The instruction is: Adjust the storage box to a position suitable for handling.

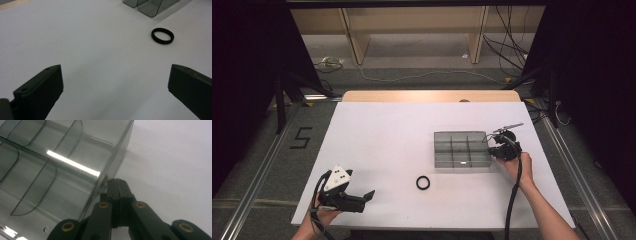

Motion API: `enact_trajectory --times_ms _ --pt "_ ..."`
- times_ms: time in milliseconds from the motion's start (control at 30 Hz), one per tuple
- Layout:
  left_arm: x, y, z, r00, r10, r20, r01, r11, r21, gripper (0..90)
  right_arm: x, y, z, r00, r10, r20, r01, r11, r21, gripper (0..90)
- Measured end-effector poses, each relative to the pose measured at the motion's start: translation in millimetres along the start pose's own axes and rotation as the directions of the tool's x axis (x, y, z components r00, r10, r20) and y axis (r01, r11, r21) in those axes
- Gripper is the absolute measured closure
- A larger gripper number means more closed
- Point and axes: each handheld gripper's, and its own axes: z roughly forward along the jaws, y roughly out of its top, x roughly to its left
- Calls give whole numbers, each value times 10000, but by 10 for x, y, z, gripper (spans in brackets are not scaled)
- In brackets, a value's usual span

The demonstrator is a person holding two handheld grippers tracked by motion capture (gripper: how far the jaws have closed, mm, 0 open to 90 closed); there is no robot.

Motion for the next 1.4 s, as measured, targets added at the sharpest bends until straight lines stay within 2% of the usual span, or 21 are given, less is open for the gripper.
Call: enact_trajectory --times_ms 400,567,800,1167,1400 --pt "-13 -6 -32 10000 26 -57 -27 10000 -89 0 54 24 12 10000 -67 -43 67 10000 -17 900" --pt "6 -4 -6 10000 -82 -52 81 10000 -43 0 72 26 16 9998 -14 -194 14 10000 -12 900" --pt "-6 0 7 10000 -5 47 5 10000 -2 0 104 17 16 9992 123 -374 -122 9999 31 900" --pt "-10 -10 -22 10000 -7 -55 7 10000 -40 0 233 53 51 9989 48 -477 -41 9999 162 900" --pt "-13 -6 -10 10000 18 -50 -18 10000 -2 0 223 43 74 9982 76 -592 -69 9999 112 900"
